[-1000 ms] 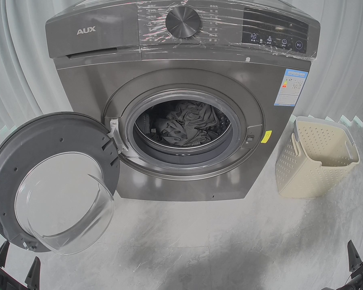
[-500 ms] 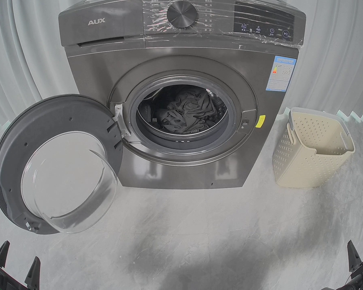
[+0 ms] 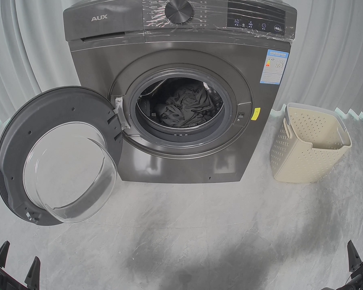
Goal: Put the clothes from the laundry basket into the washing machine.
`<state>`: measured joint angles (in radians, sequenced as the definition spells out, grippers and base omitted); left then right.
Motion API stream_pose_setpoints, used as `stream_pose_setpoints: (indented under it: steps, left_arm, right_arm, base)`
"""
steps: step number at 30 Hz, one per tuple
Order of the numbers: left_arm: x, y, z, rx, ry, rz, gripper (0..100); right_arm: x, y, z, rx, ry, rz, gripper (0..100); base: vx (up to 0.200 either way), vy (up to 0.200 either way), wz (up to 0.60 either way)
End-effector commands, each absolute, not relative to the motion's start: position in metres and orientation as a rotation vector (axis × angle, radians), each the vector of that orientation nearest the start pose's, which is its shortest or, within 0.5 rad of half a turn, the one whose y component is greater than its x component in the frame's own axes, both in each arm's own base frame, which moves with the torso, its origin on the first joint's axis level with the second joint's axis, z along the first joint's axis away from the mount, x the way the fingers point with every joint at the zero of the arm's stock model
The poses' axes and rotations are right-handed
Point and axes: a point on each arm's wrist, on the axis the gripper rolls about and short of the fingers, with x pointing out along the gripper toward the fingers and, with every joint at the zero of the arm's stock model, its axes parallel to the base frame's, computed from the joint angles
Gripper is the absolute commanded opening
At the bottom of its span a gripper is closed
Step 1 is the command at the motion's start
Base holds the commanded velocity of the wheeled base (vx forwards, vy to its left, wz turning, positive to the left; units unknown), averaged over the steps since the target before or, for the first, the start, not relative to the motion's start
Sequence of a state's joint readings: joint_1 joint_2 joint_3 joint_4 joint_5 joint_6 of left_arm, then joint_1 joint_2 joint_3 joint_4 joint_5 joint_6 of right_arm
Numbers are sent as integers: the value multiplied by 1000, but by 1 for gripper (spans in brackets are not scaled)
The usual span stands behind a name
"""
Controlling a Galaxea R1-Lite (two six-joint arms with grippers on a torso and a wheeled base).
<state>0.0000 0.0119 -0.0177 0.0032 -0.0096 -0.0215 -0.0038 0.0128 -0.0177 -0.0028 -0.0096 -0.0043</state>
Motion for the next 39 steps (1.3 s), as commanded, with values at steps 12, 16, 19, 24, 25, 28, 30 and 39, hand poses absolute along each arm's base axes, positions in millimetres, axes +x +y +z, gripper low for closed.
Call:
stream_pose_setpoints:
  steps: [12,16,19,24,25,28,30,39]
  left_arm:
    - [-23,0,76,-35,0,-9,100]
    - [-23,0,76,-34,0,-9,100]
    - [-23,0,76,-37,2,-9,100]
    - [-23,0,76,-37,0,-9,100]
    - [-23,0,76,-37,2,-9,100]
    - [-23,0,76,-37,0,-9,100]
    - [-23,0,76,-37,2,-9,100]
    - [-23,0,76,-37,2,-9,100]
  right_arm:
    - [-22,0,76,-5,2,-14,100]
    - [-22,0,76,-5,3,-14,100]
    - [-22,0,76,-5,2,-14,100]
    - [-22,0,76,-5,2,-14,100]
    - [-22,0,76,-5,2,-14,100]
    - [-22,0,76,-5,2,-14,100]
    - [-22,0,76,-5,2,-14,100]
    - [-22,0,76,-5,2,-14,100]
  base:
    - [0,150,0]
    - [-50,0,0]
    - [-200,0,0]
    - [-200,0,0]
    - [0,0,0]
    - [0,0,0]
    - [0,0,0]
    - [0,200,0]
